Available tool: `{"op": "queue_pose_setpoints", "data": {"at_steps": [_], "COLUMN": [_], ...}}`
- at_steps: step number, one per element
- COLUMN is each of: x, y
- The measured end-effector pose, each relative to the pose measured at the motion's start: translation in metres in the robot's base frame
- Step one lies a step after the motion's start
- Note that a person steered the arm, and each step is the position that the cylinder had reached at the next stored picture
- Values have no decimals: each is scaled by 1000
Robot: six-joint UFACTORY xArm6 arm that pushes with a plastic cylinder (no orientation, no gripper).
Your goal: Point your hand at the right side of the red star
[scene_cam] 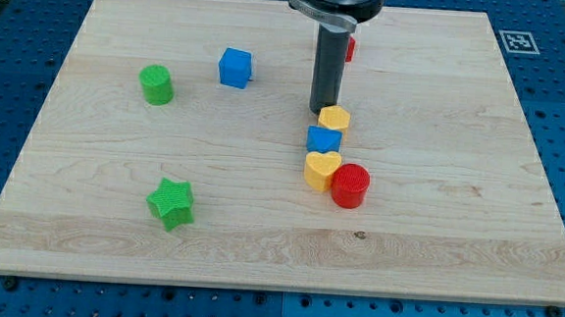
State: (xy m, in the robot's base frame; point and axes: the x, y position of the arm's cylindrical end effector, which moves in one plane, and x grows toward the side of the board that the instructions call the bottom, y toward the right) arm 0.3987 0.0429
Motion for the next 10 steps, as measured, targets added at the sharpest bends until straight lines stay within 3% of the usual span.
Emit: {"op": "queue_pose_setpoints", "data": {"at_steps": [1, 4, 9, 10], "x": [-17, 1, 95, 90], "y": [22, 72, 98, 98]}}
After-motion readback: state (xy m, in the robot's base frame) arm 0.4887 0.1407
